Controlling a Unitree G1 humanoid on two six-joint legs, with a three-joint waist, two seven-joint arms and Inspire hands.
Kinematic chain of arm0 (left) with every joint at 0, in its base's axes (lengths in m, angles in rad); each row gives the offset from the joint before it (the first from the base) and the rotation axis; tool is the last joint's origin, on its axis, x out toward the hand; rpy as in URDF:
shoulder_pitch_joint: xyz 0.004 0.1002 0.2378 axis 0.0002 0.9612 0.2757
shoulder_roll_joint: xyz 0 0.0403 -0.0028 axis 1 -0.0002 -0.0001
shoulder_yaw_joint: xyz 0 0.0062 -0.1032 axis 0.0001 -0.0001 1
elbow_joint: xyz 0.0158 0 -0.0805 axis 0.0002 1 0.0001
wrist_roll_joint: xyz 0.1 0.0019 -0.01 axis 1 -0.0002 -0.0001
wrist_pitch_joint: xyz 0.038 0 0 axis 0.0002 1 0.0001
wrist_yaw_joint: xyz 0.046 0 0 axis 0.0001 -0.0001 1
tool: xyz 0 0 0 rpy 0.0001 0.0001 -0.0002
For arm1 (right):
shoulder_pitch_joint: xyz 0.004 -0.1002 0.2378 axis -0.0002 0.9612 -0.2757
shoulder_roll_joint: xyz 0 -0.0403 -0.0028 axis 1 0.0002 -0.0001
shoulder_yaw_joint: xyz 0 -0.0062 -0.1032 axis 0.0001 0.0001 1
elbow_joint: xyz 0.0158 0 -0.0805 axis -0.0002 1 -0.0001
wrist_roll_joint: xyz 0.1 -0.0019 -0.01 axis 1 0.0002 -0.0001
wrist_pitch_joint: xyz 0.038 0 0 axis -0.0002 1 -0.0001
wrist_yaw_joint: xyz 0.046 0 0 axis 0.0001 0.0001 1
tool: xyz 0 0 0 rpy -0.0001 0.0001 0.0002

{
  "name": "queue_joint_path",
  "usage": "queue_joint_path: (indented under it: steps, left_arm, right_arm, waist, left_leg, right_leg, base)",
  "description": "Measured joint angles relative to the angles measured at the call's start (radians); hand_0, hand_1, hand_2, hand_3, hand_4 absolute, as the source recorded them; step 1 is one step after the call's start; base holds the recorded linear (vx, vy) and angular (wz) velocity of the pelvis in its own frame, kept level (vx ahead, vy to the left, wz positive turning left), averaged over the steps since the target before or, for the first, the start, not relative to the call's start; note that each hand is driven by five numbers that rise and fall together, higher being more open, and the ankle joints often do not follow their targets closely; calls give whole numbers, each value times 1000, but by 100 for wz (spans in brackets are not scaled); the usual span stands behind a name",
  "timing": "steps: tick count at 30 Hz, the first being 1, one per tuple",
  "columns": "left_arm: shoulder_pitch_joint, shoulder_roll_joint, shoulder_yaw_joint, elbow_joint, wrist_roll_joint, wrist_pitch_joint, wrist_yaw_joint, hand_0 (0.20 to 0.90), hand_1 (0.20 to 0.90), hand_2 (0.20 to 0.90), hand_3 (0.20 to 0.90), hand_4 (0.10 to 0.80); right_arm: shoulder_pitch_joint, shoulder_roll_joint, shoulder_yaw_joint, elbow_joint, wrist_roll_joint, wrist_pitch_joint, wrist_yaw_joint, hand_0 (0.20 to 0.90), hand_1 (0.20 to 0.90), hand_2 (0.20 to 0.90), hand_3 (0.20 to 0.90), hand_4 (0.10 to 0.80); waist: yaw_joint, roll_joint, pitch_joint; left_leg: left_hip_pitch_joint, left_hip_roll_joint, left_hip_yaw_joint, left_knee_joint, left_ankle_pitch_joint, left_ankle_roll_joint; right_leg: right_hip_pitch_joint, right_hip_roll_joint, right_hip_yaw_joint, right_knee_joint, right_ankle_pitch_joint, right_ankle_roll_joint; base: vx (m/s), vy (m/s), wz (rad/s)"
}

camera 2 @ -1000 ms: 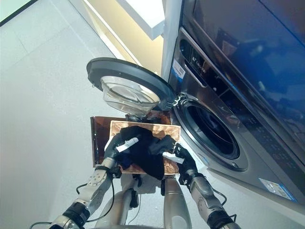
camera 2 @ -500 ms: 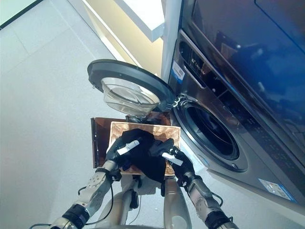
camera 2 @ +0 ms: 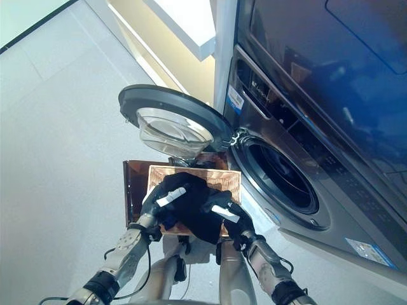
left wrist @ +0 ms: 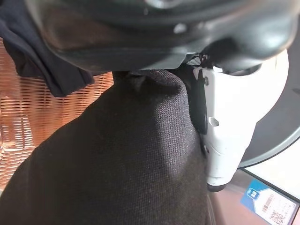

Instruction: Pick up the clothes and place them into the washing machine

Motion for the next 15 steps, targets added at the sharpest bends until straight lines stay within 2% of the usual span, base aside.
queue_joint_path:
  steps: [12,15]
  left_arm:
    - [-44,-11,-4,41,34,0,25,200,200,200,200,300]
    - [-80,-11,-33,81,37,-3,44,200,200,200,200,300]
  right_arm:
    - [-10,14,39,-4,0,0,-1,900,900,900,900,800]
    - [-14,21,60,-21,2,0,-4,900,900,900,900,800]
  waist:
    - [-1,-4,-18]
    - [-1,-4,-18]
  left_leg:
    - [-16,0,1,4,3,4]
    - [-14,0,1,4,3,2]
  right_leg:
    - [-21,2,4,13,3,-6]
    - [-20,2,4,13,3,-6]
  base:
    - [0,0,0]
    - [0,0,0]
